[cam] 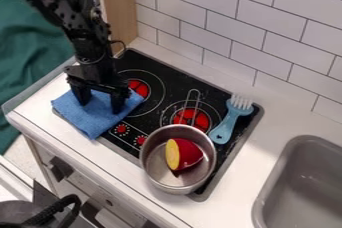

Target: Move the cloth to the upper part of the left burner

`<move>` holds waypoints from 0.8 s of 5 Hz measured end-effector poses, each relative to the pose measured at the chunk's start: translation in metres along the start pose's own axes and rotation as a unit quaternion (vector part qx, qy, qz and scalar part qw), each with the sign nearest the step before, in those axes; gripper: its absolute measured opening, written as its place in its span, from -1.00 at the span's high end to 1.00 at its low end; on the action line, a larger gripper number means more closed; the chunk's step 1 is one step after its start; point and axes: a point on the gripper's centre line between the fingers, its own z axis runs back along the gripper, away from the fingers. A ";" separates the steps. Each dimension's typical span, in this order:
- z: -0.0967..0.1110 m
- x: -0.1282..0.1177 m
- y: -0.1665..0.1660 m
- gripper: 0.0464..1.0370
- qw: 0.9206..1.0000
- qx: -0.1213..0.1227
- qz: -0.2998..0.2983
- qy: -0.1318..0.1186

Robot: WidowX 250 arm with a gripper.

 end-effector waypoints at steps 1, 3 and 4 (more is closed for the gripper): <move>-0.005 0.008 -0.008 -0.93 1.000 -0.012 0.008 0.000; -0.007 0.046 -0.044 -0.93 0.999 -0.041 -0.014 -0.029; -0.005 0.071 -0.069 -0.93 0.997 -0.044 -0.045 -0.039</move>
